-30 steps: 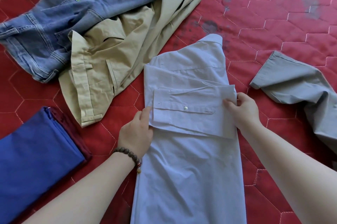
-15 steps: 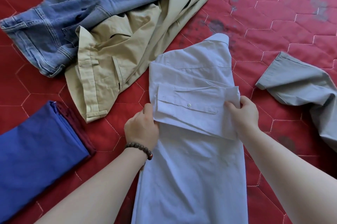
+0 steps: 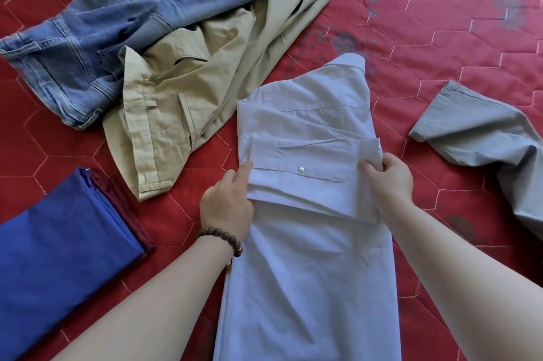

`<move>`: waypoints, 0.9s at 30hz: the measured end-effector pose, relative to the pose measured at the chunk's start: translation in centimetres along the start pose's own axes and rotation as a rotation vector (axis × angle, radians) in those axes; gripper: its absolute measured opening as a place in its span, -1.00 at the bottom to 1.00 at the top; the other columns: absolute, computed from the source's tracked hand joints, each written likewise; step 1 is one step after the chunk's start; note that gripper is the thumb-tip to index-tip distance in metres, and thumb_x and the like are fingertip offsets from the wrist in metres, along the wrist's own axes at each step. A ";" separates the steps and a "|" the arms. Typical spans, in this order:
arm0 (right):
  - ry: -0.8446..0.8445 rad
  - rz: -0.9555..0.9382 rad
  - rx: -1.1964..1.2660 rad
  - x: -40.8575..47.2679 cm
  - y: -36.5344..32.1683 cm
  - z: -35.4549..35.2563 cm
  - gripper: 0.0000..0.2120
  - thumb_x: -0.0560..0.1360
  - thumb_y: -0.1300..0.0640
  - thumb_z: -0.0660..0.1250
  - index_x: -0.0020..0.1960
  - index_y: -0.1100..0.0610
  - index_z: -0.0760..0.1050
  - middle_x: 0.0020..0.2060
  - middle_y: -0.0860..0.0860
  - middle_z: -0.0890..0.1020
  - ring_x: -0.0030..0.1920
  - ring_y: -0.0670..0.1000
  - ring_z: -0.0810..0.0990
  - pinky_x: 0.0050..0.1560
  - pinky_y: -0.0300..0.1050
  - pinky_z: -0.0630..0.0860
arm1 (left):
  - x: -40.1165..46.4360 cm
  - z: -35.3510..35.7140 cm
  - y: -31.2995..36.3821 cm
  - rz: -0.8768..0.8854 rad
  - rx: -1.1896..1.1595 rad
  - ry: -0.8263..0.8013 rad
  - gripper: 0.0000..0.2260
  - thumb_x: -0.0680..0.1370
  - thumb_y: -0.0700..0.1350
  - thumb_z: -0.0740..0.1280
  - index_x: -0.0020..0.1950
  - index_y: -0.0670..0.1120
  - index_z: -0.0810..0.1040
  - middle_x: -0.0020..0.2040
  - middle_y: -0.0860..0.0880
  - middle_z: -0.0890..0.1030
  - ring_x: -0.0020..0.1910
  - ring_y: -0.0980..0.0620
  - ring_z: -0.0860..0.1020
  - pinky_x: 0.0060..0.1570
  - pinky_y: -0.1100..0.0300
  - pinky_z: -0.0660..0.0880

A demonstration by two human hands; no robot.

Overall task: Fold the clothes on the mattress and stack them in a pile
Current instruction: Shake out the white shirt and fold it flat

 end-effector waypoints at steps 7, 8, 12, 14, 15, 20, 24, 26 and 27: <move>-0.009 -0.001 0.012 0.1 0.1 -0.3 -0.74 0.50 0.04 0.31 -0.25 0.19 0.40 -0.36 -0.02 0.47 -0.32 0.00 0.40 -0.33 -0.06 0.29 | -0.5 -0.9 0.8 0.112 -0.081 -0.011 -0.41 0.34 -0.03 0.17 0.36 -0.15 0.39 0.15 -0.07 0.45 0.13 -0.07 0.38 0.13 0.05 0.30; -0.006 -0.005 0.022 0.0 0.2 -0.4 -0.73 0.51 0.03 0.29 -0.29 0.15 0.37 -0.39 -0.04 0.43 -0.35 -0.02 0.38 -0.35 -0.07 0.28 | 0.0 -1.5 1.1 0.124 -0.156 0.019 -0.44 0.36 0.00 0.15 0.33 -0.17 0.43 0.16 -0.08 0.46 0.14 -0.08 0.39 0.14 0.05 0.30; 0.003 -0.025 0.029 -0.1 0.2 -0.5 -0.77 0.55 0.06 0.24 -0.27 0.07 0.37 -0.38 -0.07 0.45 -0.34 -0.06 0.39 -0.34 -0.10 0.29 | 4.4 0.5 1.5 -0.093 -0.162 -0.152 -0.61 0.55 0.01 0.24 0.29 -0.18 0.41 0.19 -0.16 0.48 0.18 -0.16 0.43 0.17 0.00 0.35; -0.006 -0.022 0.018 0.0 0.3 -0.4 -0.83 0.55 0.08 0.25 -0.21 0.08 0.42 -0.33 -0.06 0.50 -0.30 -0.05 0.43 -0.30 -0.07 0.29 | 6.1 1.7 0.9 -0.270 -0.206 -0.239 -0.55 0.54 0.08 0.31 0.26 -0.21 0.38 0.20 -0.19 0.49 0.19 -0.19 0.47 0.15 -0.02 0.43; -0.011 -0.016 0.012 0.1 0.3 -0.4 -0.83 0.55 0.09 0.26 -0.21 0.08 0.42 -0.32 -0.06 0.50 -0.29 -0.03 0.44 -0.27 -0.07 0.29 | 6.8 2.1 0.6 -0.326 -0.227 -0.261 -0.53 0.52 0.10 0.34 0.24 -0.23 0.38 0.19 -0.19 0.52 0.16 -0.20 0.50 0.10 -0.01 0.46; -0.007 0.012 -0.041 1.4 -0.3 -0.7 -0.73 0.53 0.12 0.29 -0.32 0.06 0.34 -0.39 -0.06 0.45 -0.34 -0.04 0.38 -0.38 -0.12 0.24 | 7.7 2.2 0.9 -0.318 -0.260 -0.272 -0.77 0.48 0.00 0.36 -0.20 -0.15 0.48 -0.14 -0.18 0.59 -0.22 -0.13 0.51 -0.36 0.17 0.29; -0.039 0.025 -0.070 1.7 -0.4 -0.8 -0.84 0.52 0.12 0.32 -0.22 0.11 0.44 -0.33 -0.05 0.50 -0.20 0.07 0.49 -0.28 -0.09 0.29 | 7.1 1.0 1.7 -0.250 -0.352 -0.138 -0.77 0.49 -0.07 0.35 -0.30 -0.05 0.36 -0.34 0.07 0.42 -0.35 0.08 0.38 -0.44 0.21 0.19; -0.016 0.019 -0.059 1.5 -0.8 -1.1 -0.93 0.51 0.12 0.33 -0.05 0.12 0.50 -0.20 -0.03 0.55 -0.06 0.10 0.54 -0.15 -0.12 0.32 | 7.0 0.4 1.6 -0.239 -0.482 -0.061 -0.83 0.50 -0.12 0.36 -0.18 -0.07 0.38 -0.29 0.11 0.42 -0.32 0.11 0.38 -0.40 0.22 0.18; 0.022 0.005 -0.079 1.3 -1.1 -1.4 -0.86 0.51 0.12 0.33 0.05 0.13 0.50 -0.09 0.01 0.56 0.02 0.11 0.53 -0.09 -0.12 0.33 | 6.9 0.0 1.5 -0.242 -0.549 -0.003 -0.85 0.51 -0.14 0.37 -0.09 -0.08 0.39 -0.24 0.11 0.45 -0.27 0.09 0.42 -0.36 0.28 0.20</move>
Point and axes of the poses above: each hand's wrist, its own x-axis towards the middle knuckle, its own z-axis out of the palm, y = z × x, the point moved 8 cm from there along x, towards the middle knuckle
